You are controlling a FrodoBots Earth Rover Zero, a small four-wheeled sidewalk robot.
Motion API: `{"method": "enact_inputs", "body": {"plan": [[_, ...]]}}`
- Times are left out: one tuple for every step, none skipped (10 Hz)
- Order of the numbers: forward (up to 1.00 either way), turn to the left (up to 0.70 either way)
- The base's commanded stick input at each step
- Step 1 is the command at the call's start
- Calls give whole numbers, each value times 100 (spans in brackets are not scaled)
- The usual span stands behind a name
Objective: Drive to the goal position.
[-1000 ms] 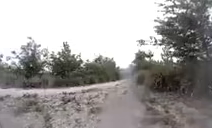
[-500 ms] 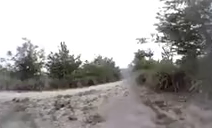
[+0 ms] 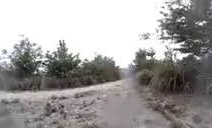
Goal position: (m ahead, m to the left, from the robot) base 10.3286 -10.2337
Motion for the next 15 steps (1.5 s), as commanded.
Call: {"method": "enact_inputs", "body": {"plan": [[60, 0], [60, 0], [60, 0], [60, 0], [60, 0], [60, 0], [60, 0], [60, 0], [60, 0], [60, 0], [60, 0], [60, 0], [60, 0], [60, 0], [60, 0]]}}
